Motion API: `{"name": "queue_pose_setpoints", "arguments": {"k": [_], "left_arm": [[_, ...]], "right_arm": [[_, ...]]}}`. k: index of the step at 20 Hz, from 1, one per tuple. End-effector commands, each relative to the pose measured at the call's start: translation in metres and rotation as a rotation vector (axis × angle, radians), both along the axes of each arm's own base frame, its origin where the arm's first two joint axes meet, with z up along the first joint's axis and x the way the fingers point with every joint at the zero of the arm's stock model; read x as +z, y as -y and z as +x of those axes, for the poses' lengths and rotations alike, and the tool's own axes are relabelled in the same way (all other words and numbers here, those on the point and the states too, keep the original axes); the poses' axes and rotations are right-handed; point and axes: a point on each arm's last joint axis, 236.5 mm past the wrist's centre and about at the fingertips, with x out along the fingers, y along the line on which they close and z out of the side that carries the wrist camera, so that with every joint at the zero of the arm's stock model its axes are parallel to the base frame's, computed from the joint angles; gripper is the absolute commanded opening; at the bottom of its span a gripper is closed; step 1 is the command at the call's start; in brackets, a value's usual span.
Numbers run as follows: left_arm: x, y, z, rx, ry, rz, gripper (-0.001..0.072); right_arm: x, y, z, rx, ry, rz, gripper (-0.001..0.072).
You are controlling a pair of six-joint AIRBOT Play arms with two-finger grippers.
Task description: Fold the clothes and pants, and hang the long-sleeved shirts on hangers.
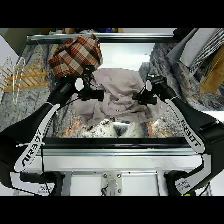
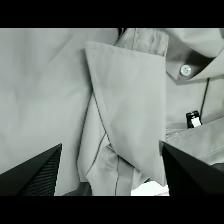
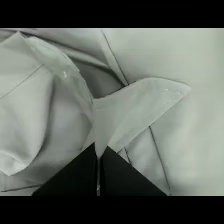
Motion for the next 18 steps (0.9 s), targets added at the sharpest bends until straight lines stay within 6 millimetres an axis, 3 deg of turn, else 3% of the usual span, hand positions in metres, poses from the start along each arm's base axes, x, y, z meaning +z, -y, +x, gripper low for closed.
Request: {"name": "queue_pose_setpoints", "arguments": {"k": [1, 3, 5, 11, 14, 18], "left_arm": [[-0.01, 0.018, -0.005, -0.034, -0.001, 0.005, 0.0652], [-0.017, 0.041, -0.006, -0.073, 0.027, -0.002, 0.0652], [-0.027, 0.051, -0.007, -0.102, 0.041, 0.028, 0.0652], [-0.035, 0.043, 0.019, -0.144, 0.079, 0.216, 0.0652], [-0.052, 0.029, 0.017, -0.126, -0.009, 0.265, 0.0652], [-0.061, 0.025, 0.015, -0.124, -0.032, 0.279, 0.065]], "right_arm": [[0.021, -0.001, 0.0, 0.076, 0.034, -0.012, 0.0014], [0.043, -0.006, 0.0, 0.111, 0.077, -0.007, 0.0014], [0.06, -0.012, -0.004, 0.136, 0.1, -0.003, 0.0014], [0.072, -0.04, -0.026, 0.25, 0.084, -0.013, 0.0014], [0.071, -0.051, -0.034, 0.28, 0.076, -0.014, 0.0014], [0.072, -0.052, -0.037, 0.284, 0.068, -0.016, 0.0014]]}}
